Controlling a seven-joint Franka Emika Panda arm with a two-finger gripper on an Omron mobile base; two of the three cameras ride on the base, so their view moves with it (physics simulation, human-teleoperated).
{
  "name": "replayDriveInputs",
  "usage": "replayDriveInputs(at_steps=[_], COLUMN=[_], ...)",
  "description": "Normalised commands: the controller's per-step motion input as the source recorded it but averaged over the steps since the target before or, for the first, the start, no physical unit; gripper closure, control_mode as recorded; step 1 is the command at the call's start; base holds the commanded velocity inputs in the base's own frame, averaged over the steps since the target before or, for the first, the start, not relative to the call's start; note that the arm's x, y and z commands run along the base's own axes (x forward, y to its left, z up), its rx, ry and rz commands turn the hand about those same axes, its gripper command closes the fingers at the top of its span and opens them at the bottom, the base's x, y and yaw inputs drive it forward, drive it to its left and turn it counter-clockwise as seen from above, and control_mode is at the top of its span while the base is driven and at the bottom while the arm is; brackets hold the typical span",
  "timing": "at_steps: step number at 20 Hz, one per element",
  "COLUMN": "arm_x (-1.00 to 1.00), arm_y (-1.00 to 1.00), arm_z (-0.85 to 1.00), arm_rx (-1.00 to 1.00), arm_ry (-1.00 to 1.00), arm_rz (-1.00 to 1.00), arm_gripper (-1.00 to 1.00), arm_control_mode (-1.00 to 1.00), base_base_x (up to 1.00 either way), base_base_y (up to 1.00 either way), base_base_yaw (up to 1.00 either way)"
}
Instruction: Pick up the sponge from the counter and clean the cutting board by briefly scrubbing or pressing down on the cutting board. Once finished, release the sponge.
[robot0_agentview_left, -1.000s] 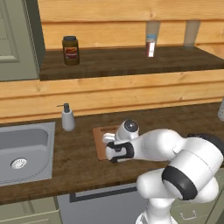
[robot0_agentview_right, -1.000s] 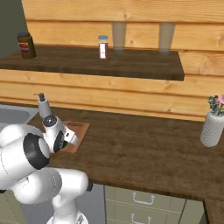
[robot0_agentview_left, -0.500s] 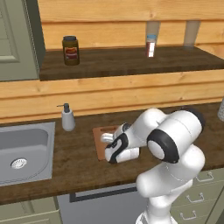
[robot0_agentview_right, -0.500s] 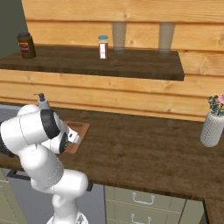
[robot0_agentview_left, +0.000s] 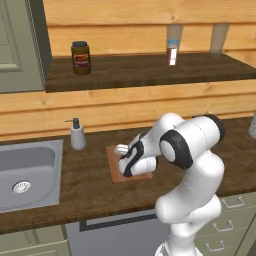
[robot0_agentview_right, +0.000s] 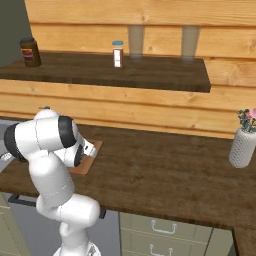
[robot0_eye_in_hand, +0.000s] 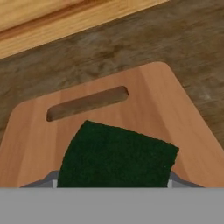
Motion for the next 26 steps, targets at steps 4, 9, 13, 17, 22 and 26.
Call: replayDriveInputs(at_steps=[4, 9, 13, 17, 22, 26], arm_x=[0.48, 0.10, -0.44, -0.69, -0.87, -0.76], arm_y=[0.09, 0.17, 0.14, 0.12, 0.20, 0.05], arm_z=[-0.03, -0.25, -0.51, -0.46, -0.47, -0.54], arm_rx=[0.00, 0.00, 0.00, 0.00, 0.00, 0.00], arm_ry=[0.00, 0.00, 0.00, 0.01, 0.17, 0.28], arm_rz=[-0.01, 0.00, 0.00, 0.00, 0.00, 0.00], arm_gripper=[1.00, 1.00, 1.00, 1.00, 1.00, 1.00], arm_control_mode=[-1.00, -1.00, -1.00, -1.00, -1.00, -1.00], base_base_x=[0.00, 0.00, 0.00, 0.00, 0.00, 0.00], base_base_y=[0.00, 0.00, 0.00, 0.00, 0.00, 0.00], base_base_yaw=[0.00, 0.00, 0.00, 0.00, 0.00, 0.00])
